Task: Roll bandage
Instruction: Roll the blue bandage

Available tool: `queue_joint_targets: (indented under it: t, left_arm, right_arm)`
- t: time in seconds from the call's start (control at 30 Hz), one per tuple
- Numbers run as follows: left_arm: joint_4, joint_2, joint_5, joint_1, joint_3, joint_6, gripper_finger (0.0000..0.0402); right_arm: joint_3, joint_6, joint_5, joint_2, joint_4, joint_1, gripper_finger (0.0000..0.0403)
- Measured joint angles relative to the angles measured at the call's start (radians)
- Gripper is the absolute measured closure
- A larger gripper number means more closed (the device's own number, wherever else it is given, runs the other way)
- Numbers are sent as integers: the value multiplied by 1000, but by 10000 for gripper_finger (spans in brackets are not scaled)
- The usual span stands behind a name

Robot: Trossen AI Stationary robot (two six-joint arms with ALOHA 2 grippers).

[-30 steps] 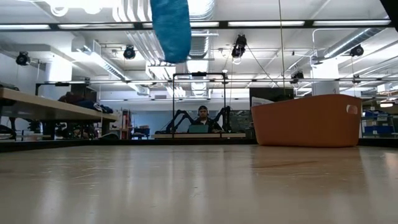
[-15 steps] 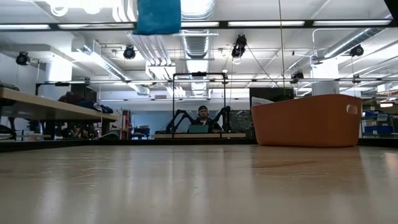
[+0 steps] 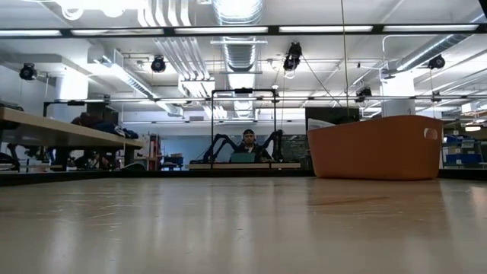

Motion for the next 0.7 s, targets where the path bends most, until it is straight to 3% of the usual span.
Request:
queue_joint_targets:
  t: [0.2,0.53,0.7]
  left_arm:
    - [66,-77,99,1,0,-50,400]
    - [91,-175,115,1,0,-77,400]
    - [110,-198,146,1,0,-110,400]
  right_arm:
    - [-1,-36,141,2,-99,-8,373]
    - [-8,-84,252,27,-100,-61,251]
    - [-11,-132,278,48,-98,-87,211]
